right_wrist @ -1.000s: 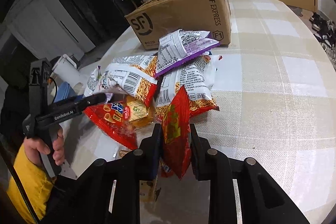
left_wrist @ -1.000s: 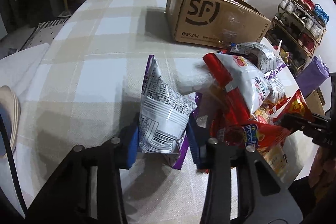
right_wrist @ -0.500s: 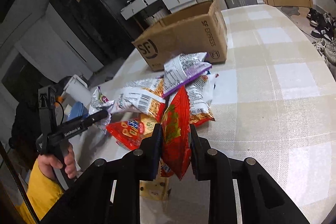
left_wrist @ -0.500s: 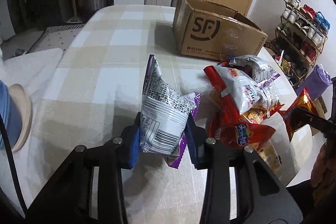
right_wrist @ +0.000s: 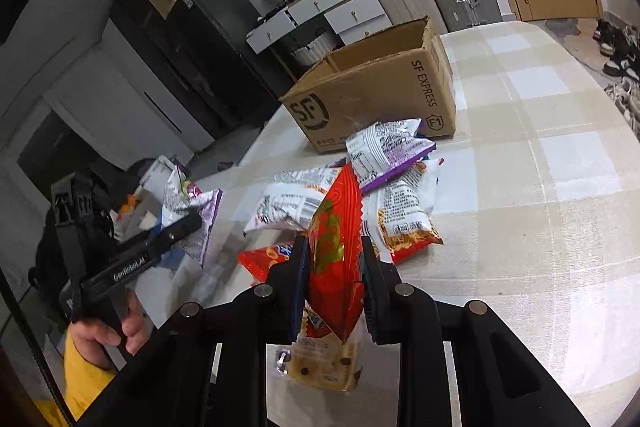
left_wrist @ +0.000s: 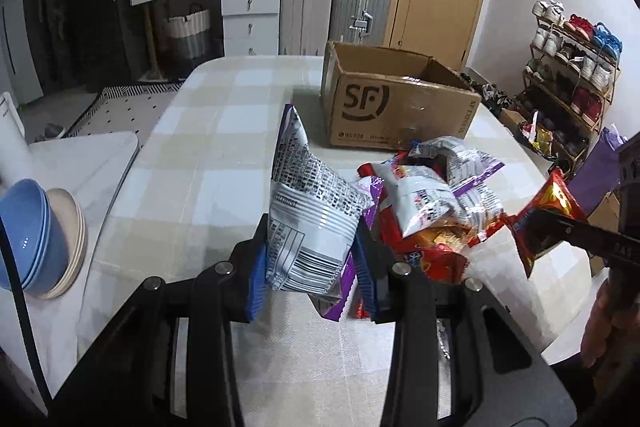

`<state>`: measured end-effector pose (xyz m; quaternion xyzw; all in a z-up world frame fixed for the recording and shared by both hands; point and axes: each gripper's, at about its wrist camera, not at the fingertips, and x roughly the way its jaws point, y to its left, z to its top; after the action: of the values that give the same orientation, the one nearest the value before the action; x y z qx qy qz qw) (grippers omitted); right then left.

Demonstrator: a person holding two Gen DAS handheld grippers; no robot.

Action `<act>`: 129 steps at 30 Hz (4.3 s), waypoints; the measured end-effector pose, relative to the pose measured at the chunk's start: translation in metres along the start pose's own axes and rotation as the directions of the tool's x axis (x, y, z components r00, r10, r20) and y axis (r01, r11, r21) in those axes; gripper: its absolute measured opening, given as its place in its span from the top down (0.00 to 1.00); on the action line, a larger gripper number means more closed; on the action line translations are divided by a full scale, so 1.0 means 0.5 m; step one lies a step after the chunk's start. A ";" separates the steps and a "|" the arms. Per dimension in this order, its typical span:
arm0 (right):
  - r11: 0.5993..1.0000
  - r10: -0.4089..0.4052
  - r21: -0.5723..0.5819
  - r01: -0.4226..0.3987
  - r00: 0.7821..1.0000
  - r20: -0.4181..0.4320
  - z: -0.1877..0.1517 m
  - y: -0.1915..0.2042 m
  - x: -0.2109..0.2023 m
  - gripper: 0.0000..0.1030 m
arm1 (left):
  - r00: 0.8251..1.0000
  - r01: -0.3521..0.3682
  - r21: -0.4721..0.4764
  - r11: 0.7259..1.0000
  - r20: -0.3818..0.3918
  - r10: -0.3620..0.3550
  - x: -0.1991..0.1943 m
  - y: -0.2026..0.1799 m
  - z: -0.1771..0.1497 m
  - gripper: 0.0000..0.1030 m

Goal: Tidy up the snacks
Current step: 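Lift both held bags and carry them over the open cardboard box, then open both tools to drop the bags into the cardboard box, then move both open tools back over the remaining snack pile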

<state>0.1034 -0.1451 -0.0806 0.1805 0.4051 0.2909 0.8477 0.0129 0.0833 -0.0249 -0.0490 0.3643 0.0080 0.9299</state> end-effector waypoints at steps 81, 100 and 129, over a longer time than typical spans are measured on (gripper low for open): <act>0.954 -0.270 -0.166 0.250 0.956 -0.111 0.438 -0.063 0.347 0.77 | 0.968 0.093 0.158 0.983 -0.247 -0.052 0.671 -0.223 0.469 0.63; 0.952 -0.283 -0.133 0.275 0.958 -0.049 0.445 -0.047 0.267 0.74 | 0.986 0.053 0.203 0.978 -0.167 -0.019 0.549 -0.216 0.445 0.22; 0.972 -0.075 -0.189 0.141 0.944 0.322 0.181 0.223 -0.265 0.07 | 0.970 0.167 0.029 0.986 0.176 -0.170 -0.265 -0.171 0.300 0.01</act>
<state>0.0698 -0.1508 0.1117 0.1114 0.2424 0.2526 0.9301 0.0212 0.0155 0.1816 -0.0723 0.2743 -0.0691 0.9564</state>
